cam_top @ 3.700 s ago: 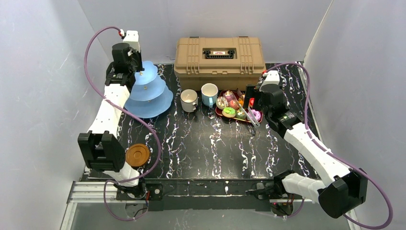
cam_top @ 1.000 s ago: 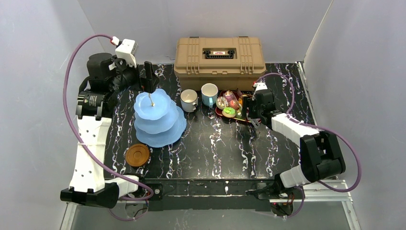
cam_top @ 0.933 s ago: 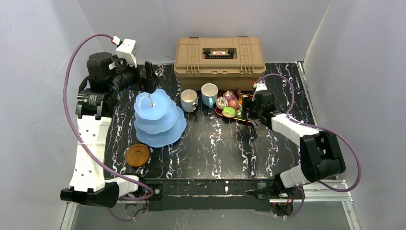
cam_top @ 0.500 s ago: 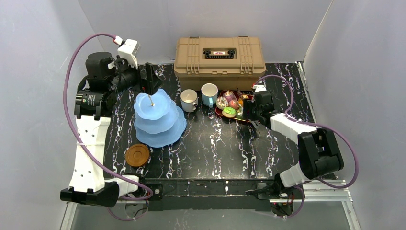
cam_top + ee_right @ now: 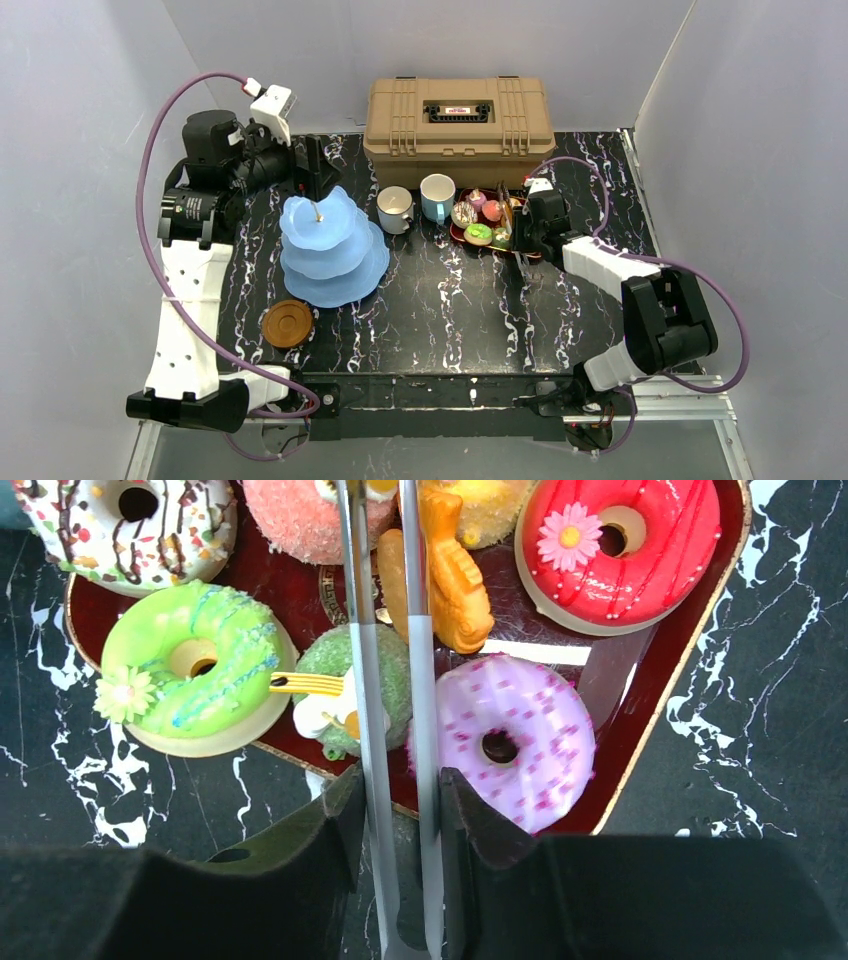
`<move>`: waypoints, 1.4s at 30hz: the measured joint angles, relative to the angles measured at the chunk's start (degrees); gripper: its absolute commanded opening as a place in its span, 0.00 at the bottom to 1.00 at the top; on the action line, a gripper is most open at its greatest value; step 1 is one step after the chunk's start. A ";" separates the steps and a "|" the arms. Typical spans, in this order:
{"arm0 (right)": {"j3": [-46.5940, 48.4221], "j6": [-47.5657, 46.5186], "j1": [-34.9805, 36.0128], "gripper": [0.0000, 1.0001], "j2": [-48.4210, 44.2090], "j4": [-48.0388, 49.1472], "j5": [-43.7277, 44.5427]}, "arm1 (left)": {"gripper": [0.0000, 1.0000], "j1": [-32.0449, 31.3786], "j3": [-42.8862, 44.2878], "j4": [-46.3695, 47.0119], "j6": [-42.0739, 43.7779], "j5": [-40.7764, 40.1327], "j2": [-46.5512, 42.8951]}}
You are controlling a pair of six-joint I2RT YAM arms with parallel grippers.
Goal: Serve the afternoon tea
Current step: Pick up the clamp from the tray.
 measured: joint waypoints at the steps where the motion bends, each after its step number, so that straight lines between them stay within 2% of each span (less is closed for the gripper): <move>1: 0.00 0.07 0.28 0.36 -0.15 -0.09 0.09 | 0.83 0.00 -0.17 0.02 0.13 0.28 0.00; 7: 0.17 -0.15 2.12 0.35 -1.73 -2.29 1.49 | 0.83 0.00 -0.96 0.02 0.83 1.25 -0.04; 21: 5.99 -0.39 4.52 0.21 -11.26 -13.22 3.74 | 0.84 0.00 -2.10 0.17 1.99 2.82 -0.35; 28: 8.02 -0.37 5.07 0.20 -14.12 -20.46 2.08 | 0.87 -1.73 -9.62 1.51 8.26 7.82 -3.30; 31: 9.35 -0.35 5.11 0.19 -15.06 -23.15 1.01 | 0.87 -5.25 -15.02 3.19 14.51 9.60 -5.84; 35: 12.28 -0.09 5.11 0.18 -16.85 -26.60 -1.18 | 0.87 -14.69 -22.69 6.62 26.27 9.60 -10.25; 42: 15.58 1.46 5.11 0.16 -21.35 -30.88 -5.97 | 0.87 -32.57 -32.39 20.24 44.24 2.84 -10.91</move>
